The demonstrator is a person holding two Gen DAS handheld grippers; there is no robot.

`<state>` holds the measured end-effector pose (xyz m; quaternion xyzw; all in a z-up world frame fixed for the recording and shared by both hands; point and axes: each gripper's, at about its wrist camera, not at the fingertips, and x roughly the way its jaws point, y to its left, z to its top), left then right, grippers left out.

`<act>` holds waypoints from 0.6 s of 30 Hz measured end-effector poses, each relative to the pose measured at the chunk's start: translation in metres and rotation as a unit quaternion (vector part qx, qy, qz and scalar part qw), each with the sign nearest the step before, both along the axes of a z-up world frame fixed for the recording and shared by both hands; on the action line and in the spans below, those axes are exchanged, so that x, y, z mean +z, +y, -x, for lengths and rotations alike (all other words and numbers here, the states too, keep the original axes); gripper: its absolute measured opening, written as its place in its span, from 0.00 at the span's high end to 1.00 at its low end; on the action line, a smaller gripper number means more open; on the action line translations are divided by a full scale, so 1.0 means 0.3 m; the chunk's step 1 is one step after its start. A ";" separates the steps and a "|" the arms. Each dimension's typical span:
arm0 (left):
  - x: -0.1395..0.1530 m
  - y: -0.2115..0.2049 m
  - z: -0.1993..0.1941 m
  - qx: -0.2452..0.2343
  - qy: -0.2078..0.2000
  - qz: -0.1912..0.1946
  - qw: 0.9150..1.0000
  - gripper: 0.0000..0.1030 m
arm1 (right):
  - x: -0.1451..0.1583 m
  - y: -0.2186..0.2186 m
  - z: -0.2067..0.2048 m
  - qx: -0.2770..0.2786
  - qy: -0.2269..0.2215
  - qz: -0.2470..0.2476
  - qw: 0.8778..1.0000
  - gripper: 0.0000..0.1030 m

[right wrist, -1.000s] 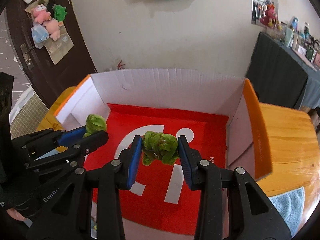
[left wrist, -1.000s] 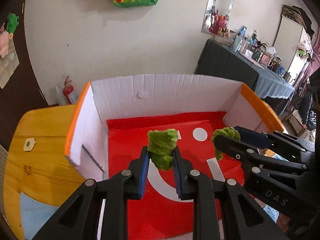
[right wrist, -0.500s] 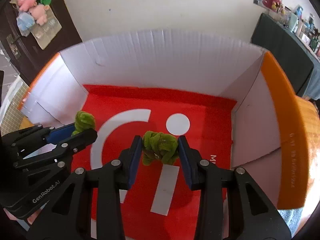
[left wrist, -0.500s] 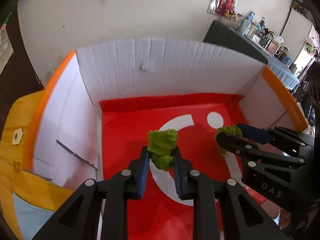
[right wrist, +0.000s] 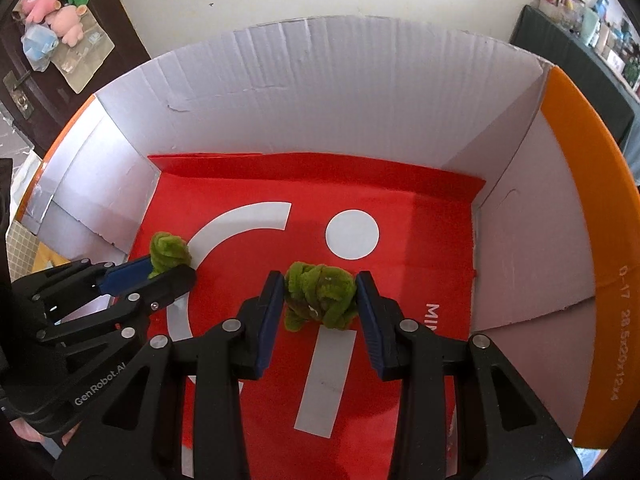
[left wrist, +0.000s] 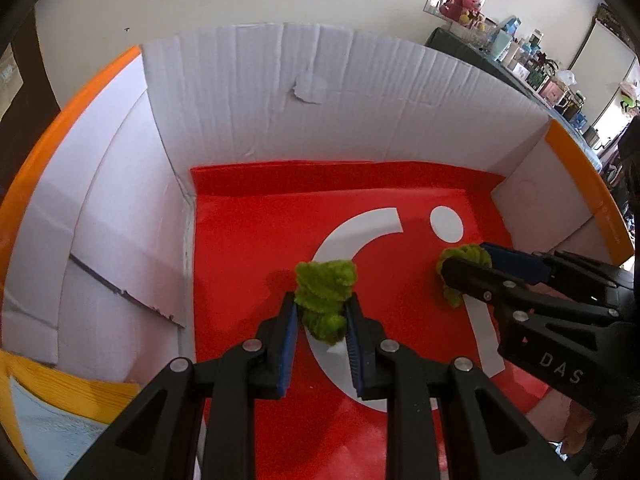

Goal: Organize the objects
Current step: 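Carry both green plushes into the red-lined box and lower them onto the floor, then open both tools, release the plushes and lift out of the box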

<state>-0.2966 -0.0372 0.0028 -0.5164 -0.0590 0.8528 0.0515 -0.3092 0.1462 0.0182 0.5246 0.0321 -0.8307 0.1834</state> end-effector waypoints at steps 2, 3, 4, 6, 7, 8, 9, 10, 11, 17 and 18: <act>0.000 -0.004 -0.002 0.000 0.000 0.001 1.000 0.77 | -0.002 0.004 -0.003 0.001 -0.001 -0.003 1.000 0.66; -0.001 -0.004 -0.003 0.000 -0.001 0.002 1.000 0.77 | -0.002 0.006 -0.005 0.001 -0.001 -0.005 1.000 0.66; 0.000 -0.006 -0.006 0.000 -0.001 0.002 1.000 0.77 | -0.001 0.010 -0.007 0.002 -0.002 -0.005 1.000 0.66; 0.000 -0.007 -0.006 0.001 -0.001 0.002 1.000 0.77 | -0.002 0.020 -0.009 0.001 -0.003 -0.003 1.000 0.64; -0.001 -0.008 -0.007 0.002 0.000 0.001 1.000 0.77 | -0.004 0.026 -0.011 0.000 -0.007 -0.001 1.000 0.64; -0.002 -0.009 -0.009 0.002 0.000 0.001 1.000 0.77 | -0.006 0.027 -0.012 0.000 -0.010 -0.001 1.000 0.64; -0.002 -0.011 -0.012 0.002 0.001 0.002 1.000 0.77 | -0.007 0.029 -0.015 0.000 -0.010 -0.001 1.000 0.64; -0.003 -0.012 -0.013 0.001 0.001 0.003 1.000 0.77 | -0.005 0.032 -0.018 -0.001 -0.009 -0.001 1.000 0.63; -0.004 -0.015 -0.014 0.001 0.001 0.004 1.000 0.76 | -0.003 0.037 -0.023 0.000 -0.008 -0.002 1.000 0.63; 0.006 -0.027 -0.022 0.000 0.010 0.010 1.000 0.61 | 0.011 0.070 -0.039 -0.004 0.001 0.003 1.000 0.50; 0.012 -0.030 -0.028 0.001 0.015 0.013 1.000 0.58 | 0.011 0.077 -0.037 -0.004 0.002 0.005 1.000 0.49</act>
